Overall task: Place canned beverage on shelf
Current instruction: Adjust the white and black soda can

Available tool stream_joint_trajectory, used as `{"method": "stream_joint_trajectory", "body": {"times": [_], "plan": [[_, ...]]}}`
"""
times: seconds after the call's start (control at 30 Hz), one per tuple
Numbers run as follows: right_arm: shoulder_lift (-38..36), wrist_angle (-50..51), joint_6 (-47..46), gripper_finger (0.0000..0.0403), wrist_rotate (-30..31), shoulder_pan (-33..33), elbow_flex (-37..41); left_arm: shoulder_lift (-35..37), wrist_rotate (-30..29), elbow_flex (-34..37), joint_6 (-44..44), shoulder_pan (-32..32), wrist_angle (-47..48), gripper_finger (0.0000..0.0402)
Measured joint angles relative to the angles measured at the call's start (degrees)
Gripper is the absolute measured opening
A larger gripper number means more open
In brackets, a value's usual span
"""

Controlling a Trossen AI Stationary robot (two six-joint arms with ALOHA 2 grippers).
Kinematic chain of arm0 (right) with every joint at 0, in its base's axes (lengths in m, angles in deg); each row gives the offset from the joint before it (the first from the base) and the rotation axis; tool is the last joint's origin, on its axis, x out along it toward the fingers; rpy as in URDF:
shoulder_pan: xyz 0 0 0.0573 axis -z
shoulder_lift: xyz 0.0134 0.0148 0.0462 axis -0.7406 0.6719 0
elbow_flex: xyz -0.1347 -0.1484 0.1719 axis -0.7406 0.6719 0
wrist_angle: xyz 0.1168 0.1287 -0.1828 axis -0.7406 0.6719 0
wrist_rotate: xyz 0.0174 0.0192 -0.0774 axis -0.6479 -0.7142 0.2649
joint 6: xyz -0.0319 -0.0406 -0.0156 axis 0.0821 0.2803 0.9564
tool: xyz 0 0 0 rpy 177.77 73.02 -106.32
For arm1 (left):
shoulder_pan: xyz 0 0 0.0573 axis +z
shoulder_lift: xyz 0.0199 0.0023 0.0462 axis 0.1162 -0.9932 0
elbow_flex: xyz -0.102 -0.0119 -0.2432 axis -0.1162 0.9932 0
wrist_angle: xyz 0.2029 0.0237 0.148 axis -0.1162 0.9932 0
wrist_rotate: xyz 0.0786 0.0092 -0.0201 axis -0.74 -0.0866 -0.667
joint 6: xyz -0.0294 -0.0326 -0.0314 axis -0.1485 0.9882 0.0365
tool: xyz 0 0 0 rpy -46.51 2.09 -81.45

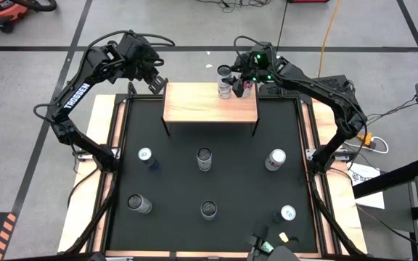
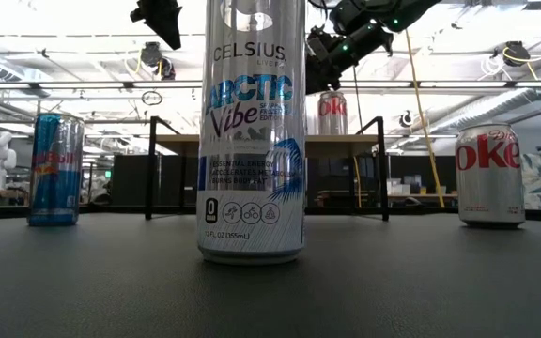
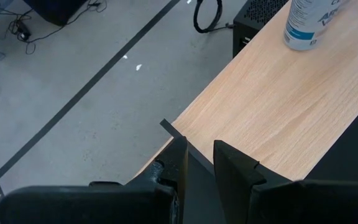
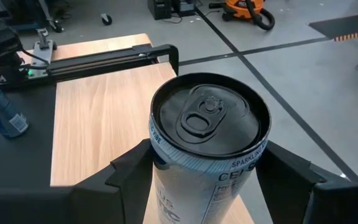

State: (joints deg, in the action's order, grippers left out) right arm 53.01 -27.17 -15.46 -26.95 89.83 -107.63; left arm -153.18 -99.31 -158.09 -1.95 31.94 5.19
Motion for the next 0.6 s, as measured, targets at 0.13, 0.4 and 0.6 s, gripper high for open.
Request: {"method": "stream_joint_trajectory", "body": {"times": [0.13,0.4,0.6], "plan": [[0.0,0.2,0.1,0.0224,0.0,0.0,0.0,0.0,0.0,0.0,0.0,0.0,0.0,0.0077],[0.0,0.2,1.3,0.0232,0.0,0.0,0.0,0.0,0.0,0.0,0.1,0.0,0.0,0.0077],[0.0,0.3,1.5,0.0263,0.0,0.0,0.0,0.0,0.1,0.0,0.1,0.0,0.0,0.0077]]}}
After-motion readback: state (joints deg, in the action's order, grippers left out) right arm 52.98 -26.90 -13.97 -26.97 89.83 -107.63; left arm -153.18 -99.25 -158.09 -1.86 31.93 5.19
